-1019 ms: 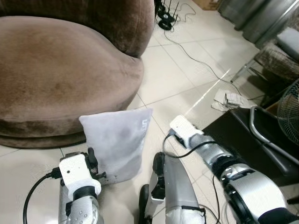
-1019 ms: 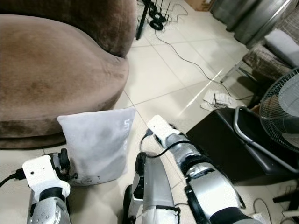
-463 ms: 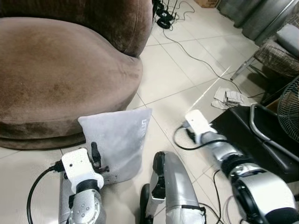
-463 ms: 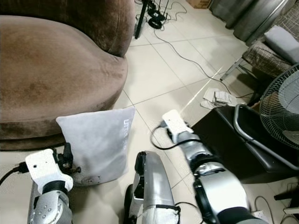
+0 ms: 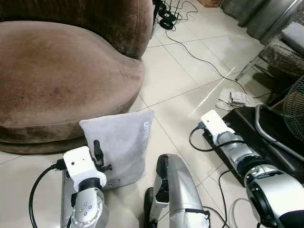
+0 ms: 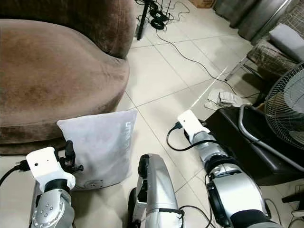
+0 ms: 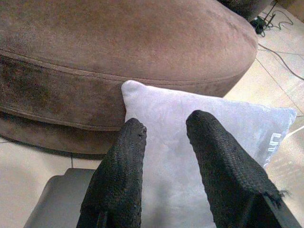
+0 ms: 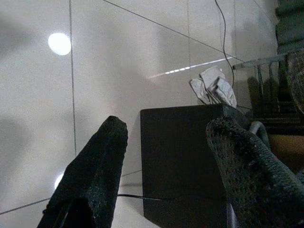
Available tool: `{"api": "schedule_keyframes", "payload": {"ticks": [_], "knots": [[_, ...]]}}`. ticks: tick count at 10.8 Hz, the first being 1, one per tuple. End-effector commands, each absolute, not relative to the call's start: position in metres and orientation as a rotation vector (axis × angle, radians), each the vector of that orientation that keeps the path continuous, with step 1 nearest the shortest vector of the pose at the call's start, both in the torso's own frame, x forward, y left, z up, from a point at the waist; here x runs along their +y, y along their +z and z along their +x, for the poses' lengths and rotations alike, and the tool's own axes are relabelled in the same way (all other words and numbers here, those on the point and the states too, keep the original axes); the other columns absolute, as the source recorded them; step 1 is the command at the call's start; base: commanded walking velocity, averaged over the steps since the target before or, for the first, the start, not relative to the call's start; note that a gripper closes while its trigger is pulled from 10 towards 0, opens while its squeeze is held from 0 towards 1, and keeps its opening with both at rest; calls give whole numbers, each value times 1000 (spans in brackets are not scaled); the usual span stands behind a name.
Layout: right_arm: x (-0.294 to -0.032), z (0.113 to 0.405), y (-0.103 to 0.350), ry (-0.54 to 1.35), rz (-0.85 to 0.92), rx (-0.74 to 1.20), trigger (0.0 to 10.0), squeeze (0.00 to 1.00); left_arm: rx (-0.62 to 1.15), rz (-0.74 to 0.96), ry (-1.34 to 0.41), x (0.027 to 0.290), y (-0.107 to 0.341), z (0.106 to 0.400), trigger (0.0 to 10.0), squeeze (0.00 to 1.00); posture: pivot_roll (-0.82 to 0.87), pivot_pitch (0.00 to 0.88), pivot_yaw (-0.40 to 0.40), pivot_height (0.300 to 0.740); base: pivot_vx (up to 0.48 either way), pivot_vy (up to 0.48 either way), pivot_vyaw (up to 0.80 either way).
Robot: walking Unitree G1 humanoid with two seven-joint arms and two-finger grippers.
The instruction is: Move the pillow to the sofa from floor
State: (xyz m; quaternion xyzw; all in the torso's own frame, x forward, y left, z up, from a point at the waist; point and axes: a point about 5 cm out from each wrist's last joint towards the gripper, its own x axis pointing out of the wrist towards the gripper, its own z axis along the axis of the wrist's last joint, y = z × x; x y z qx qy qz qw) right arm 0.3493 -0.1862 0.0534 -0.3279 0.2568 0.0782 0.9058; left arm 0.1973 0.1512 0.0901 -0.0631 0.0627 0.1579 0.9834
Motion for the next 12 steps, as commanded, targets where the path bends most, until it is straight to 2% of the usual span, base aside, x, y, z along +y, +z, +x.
{"api": "schedule_keyframes", "payload": {"ticks": [1, 2, 3, 4, 7, 10, 11, 12], "knots": [[-181, 347, 49, 190, -695, 543, 10000, 0, 167, -210, 315, 134, 85, 197, 10000, 0, 128, 156, -331, 485, 0, 0, 0], [-174, 347, 48, 209, -698, 535, 10000, 0, 167, -210, 314, 134, 85, 197, 10000, 0, 132, 153, -330, 485, 0, 0, 0], [-146, 349, 50, 283, -687, 493, 10000, 0, 167, -210, 314, 135, 85, 198, 10000, 0, 136, 149, -329, 485, 0, 0, 0], [-128, 350, 51, 333, -688, 462, 10000, 0, 169, -206, 313, 135, 84, 197, 10000, 0, 140, 146, -328, 485, 0, 0, 0], [-85, 349, 56, 441, -662, 398, 10000, 0, 163, -176, 307, 140, 86, 200, 10000, 0, 191, 127, -318, 485, 0, 0, 0], [-59, 344, 56, 494, -630, 380, 10000, 0, 167, -131, 343, 151, 87, 192, 10000, 0, 267, 130, -318, 485, 0, 0, 0], [-40, 339, 56, 551, -625, 371, 10000, 0, 158, -120, 398, 156, 90, 182, 10000, 0, 352, 145, -354, 485, 0, 0, 0], [-33, 337, 57, 573, -636, 360, 10000, 0, 160, -118, 414, 157, 90, 180, 10000, 0, 352, 145, -354, 485, 0, 0, 0]]}}
